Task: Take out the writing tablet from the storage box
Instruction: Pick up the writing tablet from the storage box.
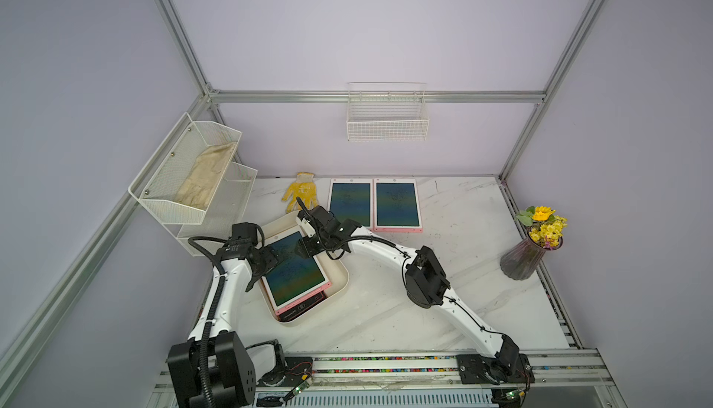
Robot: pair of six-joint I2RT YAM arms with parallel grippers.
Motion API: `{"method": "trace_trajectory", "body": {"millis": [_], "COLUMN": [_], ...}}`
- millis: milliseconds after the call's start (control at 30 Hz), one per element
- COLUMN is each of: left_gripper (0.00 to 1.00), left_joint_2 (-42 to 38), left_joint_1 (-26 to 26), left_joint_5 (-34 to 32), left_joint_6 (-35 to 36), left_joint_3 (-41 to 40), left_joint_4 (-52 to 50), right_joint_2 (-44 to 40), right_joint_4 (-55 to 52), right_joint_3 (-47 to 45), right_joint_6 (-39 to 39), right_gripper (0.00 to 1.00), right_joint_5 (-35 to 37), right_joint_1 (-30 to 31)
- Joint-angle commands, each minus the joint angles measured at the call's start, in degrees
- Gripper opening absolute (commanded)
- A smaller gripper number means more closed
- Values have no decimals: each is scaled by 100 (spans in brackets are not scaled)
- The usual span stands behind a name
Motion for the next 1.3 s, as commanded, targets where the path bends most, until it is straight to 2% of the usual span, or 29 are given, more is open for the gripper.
{"method": "trace_trajectory", "body": {"millis": [0,467,1000,1267], "left_gripper": [88,83,80,80], "left_joint_2": [41,139,274,293], "left_joint_1": [48,45,47,47], "left_joint_5": [163,321,423,467], "left_joint_6": [-67,-18,30,34], "left_joint_3": [-259,-424,-492,-500], "left_joint_4": [288,575,751,795], "right_joint_2": [111,229,277,32], "right_joint_4": [52,305,59,210], "right_joint_3": [-102,-263,-227,-514], "right_joint_6": [156,331,310,383], "right_gripper": [63,65,65,63], "right_joint_5": [341,715,1111,165], "right_joint_1": [2,8,79,78]}}
